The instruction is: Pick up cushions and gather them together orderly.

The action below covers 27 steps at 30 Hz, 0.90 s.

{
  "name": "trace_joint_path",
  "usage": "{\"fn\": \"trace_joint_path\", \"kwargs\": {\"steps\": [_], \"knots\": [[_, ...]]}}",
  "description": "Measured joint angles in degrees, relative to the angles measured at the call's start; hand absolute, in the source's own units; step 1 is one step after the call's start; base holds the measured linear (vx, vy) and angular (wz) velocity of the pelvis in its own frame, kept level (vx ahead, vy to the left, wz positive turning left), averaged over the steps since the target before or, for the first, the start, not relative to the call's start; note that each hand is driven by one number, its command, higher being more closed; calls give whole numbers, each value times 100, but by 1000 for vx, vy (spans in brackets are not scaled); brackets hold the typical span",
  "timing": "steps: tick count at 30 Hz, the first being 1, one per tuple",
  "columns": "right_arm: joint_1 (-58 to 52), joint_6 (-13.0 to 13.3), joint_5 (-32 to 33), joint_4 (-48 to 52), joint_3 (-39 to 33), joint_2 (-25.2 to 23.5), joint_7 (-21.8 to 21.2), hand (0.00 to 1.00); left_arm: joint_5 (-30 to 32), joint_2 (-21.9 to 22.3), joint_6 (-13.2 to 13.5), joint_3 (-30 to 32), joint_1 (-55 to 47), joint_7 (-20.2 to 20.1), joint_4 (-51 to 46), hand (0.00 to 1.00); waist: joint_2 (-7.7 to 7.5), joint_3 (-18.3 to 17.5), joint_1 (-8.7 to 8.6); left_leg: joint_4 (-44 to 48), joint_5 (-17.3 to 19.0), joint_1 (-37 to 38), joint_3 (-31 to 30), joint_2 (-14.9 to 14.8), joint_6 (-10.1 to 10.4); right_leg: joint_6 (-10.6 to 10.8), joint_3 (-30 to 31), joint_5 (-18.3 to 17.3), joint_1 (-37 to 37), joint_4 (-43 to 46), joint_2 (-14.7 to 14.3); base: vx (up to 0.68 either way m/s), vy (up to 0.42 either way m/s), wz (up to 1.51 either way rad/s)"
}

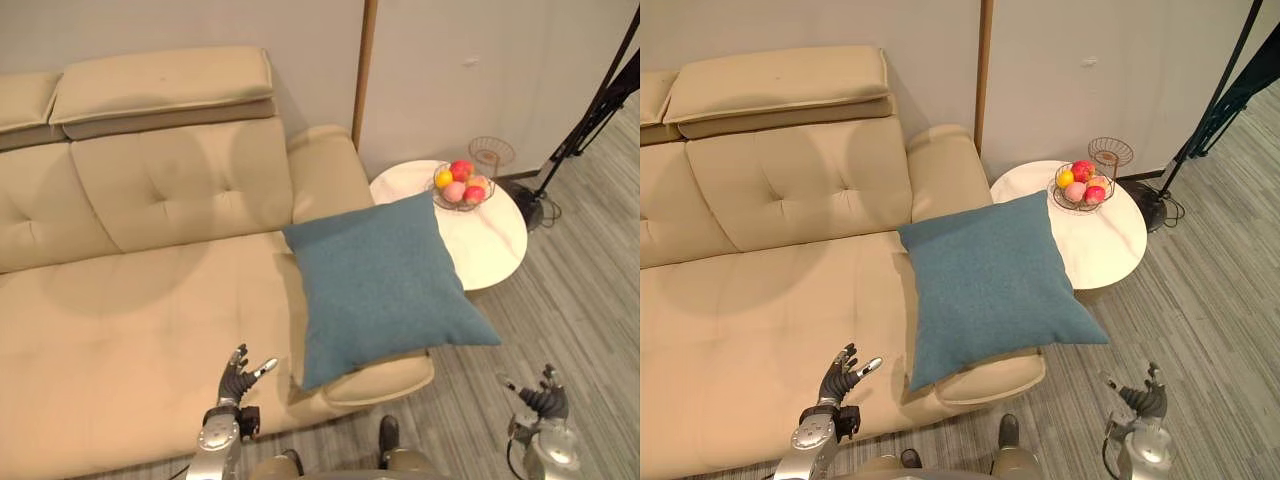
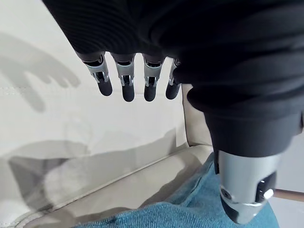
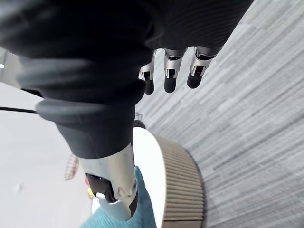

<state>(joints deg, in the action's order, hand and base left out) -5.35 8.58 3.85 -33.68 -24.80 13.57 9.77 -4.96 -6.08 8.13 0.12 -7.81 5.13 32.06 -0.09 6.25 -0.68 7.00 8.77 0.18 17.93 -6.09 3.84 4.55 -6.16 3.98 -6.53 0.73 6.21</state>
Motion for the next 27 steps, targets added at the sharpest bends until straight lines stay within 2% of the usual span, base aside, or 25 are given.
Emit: {"fn": "trace_joint_path", "kwargs": {"steps": [5,8,10,12,16,17,18,23,27], "knots": [[638,-1,-4,59,435,537,8,0,-5,-49,1,-268,406,-7,-9,0,52,-28,-34,-326,-227,-41,-21,8,31,-93,5,102,-216,-50,-56,-53,-50,-2],[1164,2,-3,-54,898,626,5,0,-67,-57,8,-507,785,7,-5,0,67,10,-40,-409,-347,-217,-51,30,22,-124,-20,178,-365,-72,-47,-91,-35,6],[1638,-2,-3,-263,1302,637,5,0,-118,-40,15,-691,1146,48,4,0,68,138,-40,-365,-418,-461,-90,50,6,-136,-37,240,-578,-39,-10,-115,-34,11],[2332,-17,-4,-439,1840,641,6,0,-210,54,61,-824,1779,177,24,0,73,454,-8,-66,-421,-930,-175,41,4,-179,-63,308,-979,99,29,-156,-51,14],[3533,-30,0,-902,2337,673,60,0,-379,160,126,-909,2747,401,455,0,71,864,-12,182,-481,-1479,-268,26,-41,-238,-113,406,-1435,233,59,-129,-49,13],[3925,-34,2,-1084,2482,709,136,0,-460,163,125,-909,3110,463,686,100,73,979,-12,213,-505,-1598,-274,25,-49,-246,-107,452,-1536,235,62,-142,-60,3],[4341,-37,6,-1275,2605,720,191,100,-564,154,125,-901,3530,557,946,100,75,1140,-19,240,-536,-1691,-286,27,-55,-255,-103,497,-1613,235,67,-142,-56,2],[5340,-171,16,-1700,3042,776,306,100,-1080,168,127,-915,4846,897,1566,100,80,1459,-105,362,-619,-2031,-301,6,-60,-311,-78,647,-1891,214,56,-88,-39,1],[5377,-167,136,-1493,3237,826,355,100,-1297,-7,173,-927,5010,1043,1470,100,81,1495,-141,391,-625,-2044,-302,-56,-49,-329,-27,662,-1894,203,-2,-33,-36,-3]]}}
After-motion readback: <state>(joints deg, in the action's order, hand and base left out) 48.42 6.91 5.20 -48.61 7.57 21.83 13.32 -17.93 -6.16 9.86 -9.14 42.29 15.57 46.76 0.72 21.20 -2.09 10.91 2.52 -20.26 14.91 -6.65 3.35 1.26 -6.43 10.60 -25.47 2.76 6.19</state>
